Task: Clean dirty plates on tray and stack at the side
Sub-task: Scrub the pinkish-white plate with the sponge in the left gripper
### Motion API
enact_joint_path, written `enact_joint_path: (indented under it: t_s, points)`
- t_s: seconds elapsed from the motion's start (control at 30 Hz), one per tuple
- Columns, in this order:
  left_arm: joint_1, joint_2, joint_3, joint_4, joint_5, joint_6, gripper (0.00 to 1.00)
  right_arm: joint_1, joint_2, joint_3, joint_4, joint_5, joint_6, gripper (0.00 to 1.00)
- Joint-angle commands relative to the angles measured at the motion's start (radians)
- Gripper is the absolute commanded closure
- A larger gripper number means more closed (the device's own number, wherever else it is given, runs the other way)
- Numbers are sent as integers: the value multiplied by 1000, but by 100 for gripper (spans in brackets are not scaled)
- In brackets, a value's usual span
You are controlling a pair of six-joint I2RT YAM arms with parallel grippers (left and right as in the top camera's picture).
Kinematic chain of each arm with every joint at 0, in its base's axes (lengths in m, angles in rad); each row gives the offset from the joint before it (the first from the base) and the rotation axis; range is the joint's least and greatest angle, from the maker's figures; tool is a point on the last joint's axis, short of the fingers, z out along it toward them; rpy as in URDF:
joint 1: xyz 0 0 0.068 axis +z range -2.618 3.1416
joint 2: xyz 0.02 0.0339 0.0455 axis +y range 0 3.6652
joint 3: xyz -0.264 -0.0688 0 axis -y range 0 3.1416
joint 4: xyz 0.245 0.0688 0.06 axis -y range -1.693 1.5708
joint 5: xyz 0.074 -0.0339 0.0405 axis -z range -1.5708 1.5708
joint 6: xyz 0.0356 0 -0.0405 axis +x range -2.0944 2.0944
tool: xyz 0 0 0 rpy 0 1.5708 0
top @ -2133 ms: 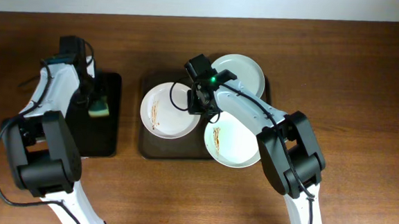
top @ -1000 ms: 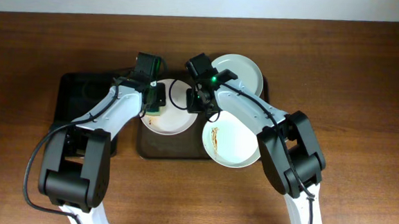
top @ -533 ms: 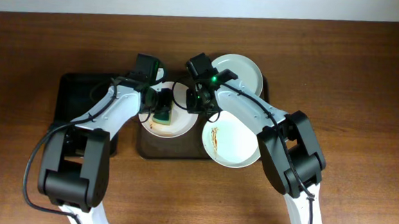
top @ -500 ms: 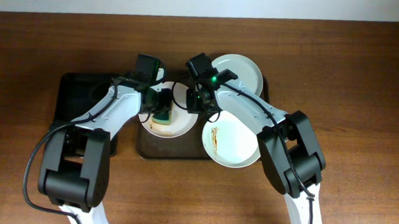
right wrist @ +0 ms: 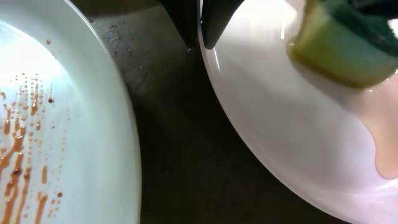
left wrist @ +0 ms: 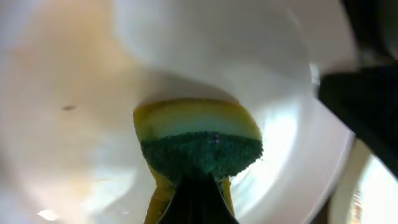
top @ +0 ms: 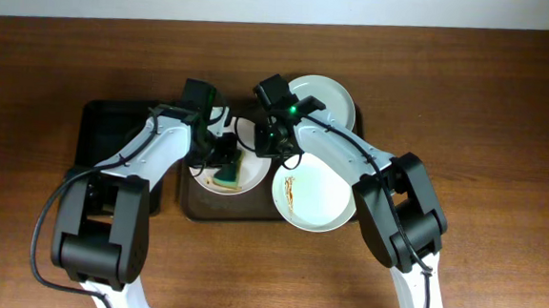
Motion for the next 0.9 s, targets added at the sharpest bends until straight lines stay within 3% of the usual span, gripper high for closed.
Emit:
enact_joint_path:
  t_s: [0.0, 0.07, 0.13, 0.27, 0.37, 0.5, 0.6, 0.73, 0.87]
  points:
    - [-9, 25, -11, 54, -147, -11, 99, 3, 13, 11, 2, 8, 8, 96]
    - [-9, 25, -11, 110, -389, -61, 99, 3, 13, 11, 2, 8, 8, 96]
    - [-9, 25, -11, 169, -536, -76, 99, 3, 13, 11, 2, 8, 8, 96]
    - [-9, 25, -11, 248, -689, -84, 99, 3, 13, 11, 2, 8, 8, 96]
    - [-11, 25, -11, 151, -626, -95, 99, 3, 13, 11, 2, 8, 8, 96]
    - [-11, 25, -12, -26, -268, -93, 99, 3, 13, 11, 2, 8, 8, 96]
    - [-11, 25, -12, -19, -51, -51, 99, 3, 13, 11, 2, 8, 8, 96]
    - [-10, 25, -12, 151, -116, -53, 99, 3, 13, 11, 3, 8, 8, 96]
    - [-10, 25, -12, 245, -405, -109, 99, 3, 13, 11, 3, 8, 7, 96]
